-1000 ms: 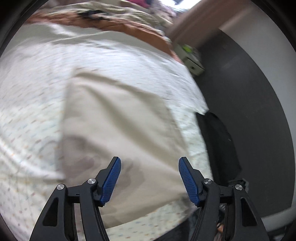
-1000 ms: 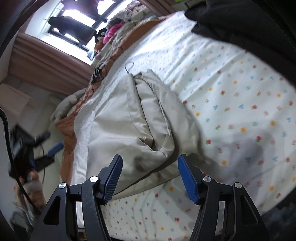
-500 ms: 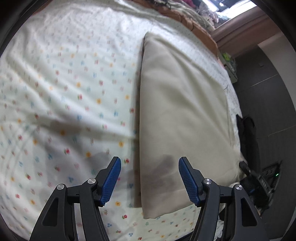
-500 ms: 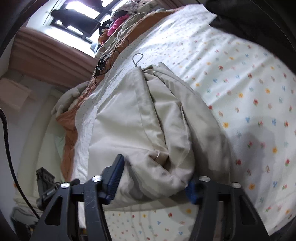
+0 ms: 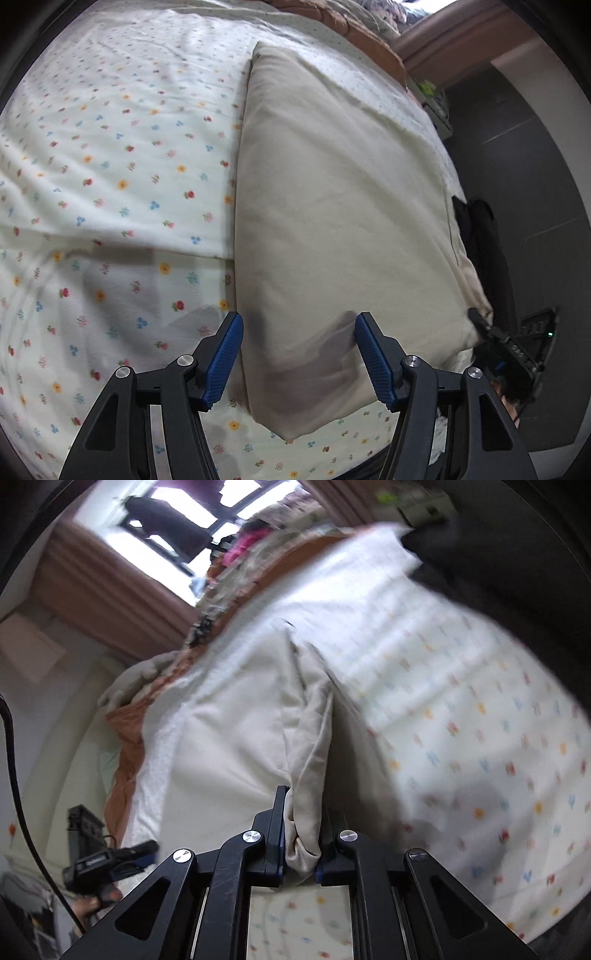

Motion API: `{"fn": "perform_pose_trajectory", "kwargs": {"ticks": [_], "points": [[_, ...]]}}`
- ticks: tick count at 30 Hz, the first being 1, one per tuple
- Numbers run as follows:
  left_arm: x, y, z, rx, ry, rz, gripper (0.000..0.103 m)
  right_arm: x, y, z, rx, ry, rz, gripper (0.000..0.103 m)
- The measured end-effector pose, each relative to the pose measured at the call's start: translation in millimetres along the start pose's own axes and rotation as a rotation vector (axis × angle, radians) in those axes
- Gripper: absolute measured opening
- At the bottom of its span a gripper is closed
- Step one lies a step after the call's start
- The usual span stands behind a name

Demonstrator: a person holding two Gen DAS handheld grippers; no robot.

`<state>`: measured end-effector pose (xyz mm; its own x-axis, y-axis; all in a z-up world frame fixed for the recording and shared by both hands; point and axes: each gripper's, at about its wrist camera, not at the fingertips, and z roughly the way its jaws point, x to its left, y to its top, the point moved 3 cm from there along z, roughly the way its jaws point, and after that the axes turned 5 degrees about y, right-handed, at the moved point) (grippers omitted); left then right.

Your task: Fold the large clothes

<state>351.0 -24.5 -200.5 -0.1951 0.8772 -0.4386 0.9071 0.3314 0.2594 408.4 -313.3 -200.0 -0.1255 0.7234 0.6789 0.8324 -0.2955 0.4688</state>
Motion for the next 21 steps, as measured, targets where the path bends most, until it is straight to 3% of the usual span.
{"fn": "perform_pose_trajectory", "kwargs": {"ticks": [2, 5, 7, 8, 9, 14, 16, 18, 21], "points": [[2, -3, 5, 0.01, 0.001, -0.005, 0.065, -19, -9, 9, 0.052, -0.023, 0.05, 0.016], [3, -4, 7, 0.002, 0.005, -0.009, 0.065, -20, -11, 3, 0.043, -0.024, 0.045, 0.029], [4, -5, 7, 0.003, 0.002, -0.015, 0.065, -18, -6, -4, 0.032, -0.065, 0.013, 0.044], [4, -7, 7, 0.003, 0.001, -0.016, 0.065, -19, -3, -5, 0.025, -0.088, 0.009, 0.057], [4, -9, 7, 0.001, 0.0, -0.016, 0.065, -20, 1, -6, 0.018, -0.103, 0.012, 0.061], [6, -18, 9, -0.01, -0.008, -0.02, 0.064, -38, 1, 19, 0.089, -0.053, 0.084, 0.06], [5, -20, 9, -0.016, -0.01, -0.018, 0.055, -41, -5, 27, 0.096, 0.008, 0.107, 0.036], [6, -21, 8, -0.018, -0.012, -0.02, 0.041, -37, -8, 27, 0.089, -0.004, 0.084, 0.03], [10, -19, 1, -0.018, -0.04, -0.033, 0.03, -29, -9, 22, 0.081, 0.021, 0.071, 0.021]]}}
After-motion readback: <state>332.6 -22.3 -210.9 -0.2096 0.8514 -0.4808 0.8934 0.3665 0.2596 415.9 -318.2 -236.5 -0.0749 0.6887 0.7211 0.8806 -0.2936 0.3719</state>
